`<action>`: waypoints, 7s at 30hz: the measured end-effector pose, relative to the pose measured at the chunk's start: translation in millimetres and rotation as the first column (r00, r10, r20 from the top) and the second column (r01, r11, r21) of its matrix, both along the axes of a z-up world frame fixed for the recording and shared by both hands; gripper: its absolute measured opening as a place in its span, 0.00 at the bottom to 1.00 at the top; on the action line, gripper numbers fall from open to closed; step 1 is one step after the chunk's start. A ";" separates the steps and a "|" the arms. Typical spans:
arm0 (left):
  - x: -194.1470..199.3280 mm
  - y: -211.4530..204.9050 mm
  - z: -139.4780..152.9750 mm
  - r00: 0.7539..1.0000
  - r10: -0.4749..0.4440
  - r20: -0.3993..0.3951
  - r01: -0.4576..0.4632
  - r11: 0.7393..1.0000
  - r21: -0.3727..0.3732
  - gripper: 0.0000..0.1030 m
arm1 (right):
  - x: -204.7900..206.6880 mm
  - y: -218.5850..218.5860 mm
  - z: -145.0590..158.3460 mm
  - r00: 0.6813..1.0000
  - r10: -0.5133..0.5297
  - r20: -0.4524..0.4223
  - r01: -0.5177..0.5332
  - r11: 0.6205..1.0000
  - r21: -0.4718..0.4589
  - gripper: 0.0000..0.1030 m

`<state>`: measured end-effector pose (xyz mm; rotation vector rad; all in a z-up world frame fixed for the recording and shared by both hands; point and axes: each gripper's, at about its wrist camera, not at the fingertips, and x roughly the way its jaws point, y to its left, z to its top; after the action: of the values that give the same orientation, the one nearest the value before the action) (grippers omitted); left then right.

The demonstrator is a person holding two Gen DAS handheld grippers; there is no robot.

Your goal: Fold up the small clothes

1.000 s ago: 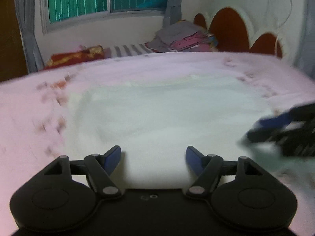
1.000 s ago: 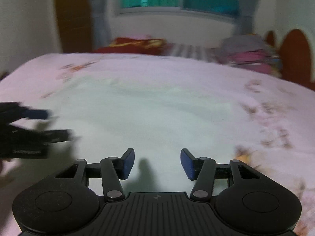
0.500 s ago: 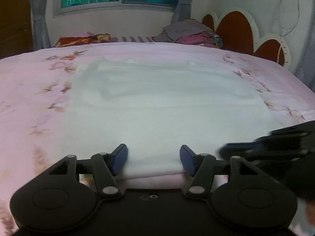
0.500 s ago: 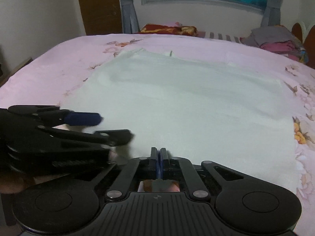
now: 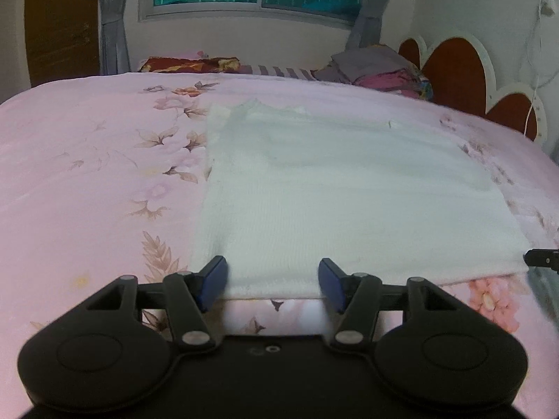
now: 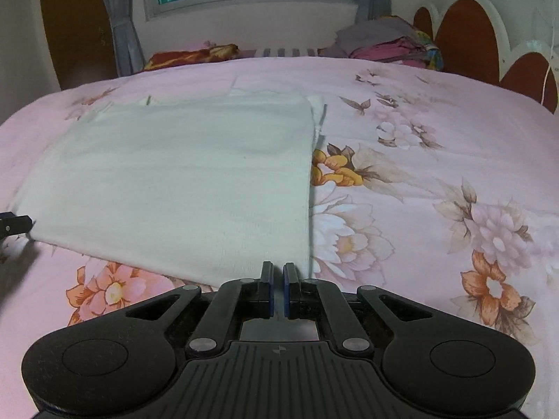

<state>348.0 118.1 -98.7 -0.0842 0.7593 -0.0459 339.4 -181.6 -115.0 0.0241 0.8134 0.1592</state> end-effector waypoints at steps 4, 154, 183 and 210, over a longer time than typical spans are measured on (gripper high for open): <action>-1.3 1.8 -6.0 1.000 -0.004 -0.013 0.004 1.000 0.004 0.56 | -3.3 5.8 4.9 1.000 -0.001 0.014 0.001 1.000 0.011 0.02; 231.2 -126.1 10.3 0.928 -0.373 -0.024 0.356 0.902 -0.246 0.29 | 212.1 -35.8 14.6 0.998 0.062 -0.022 -0.058 0.988 0.140 0.29; 87.9 -93.5 18.2 0.956 -0.289 -0.051 0.264 0.923 -0.280 0.28 | 90.8 -15.2 51.8 0.987 0.150 0.057 -0.151 0.988 0.015 0.40; 121.1 -88.1 26.8 0.972 -0.231 -0.033 0.211 0.932 -0.296 0.70 | 65.6 -16.3 63.4 0.993 -0.002 0.122 -0.003 0.999 0.039 0.32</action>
<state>469.1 30.0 -71.8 -0.2814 0.8230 -0.3724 405.0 -197.9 -51.6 0.0504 0.6881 0.1750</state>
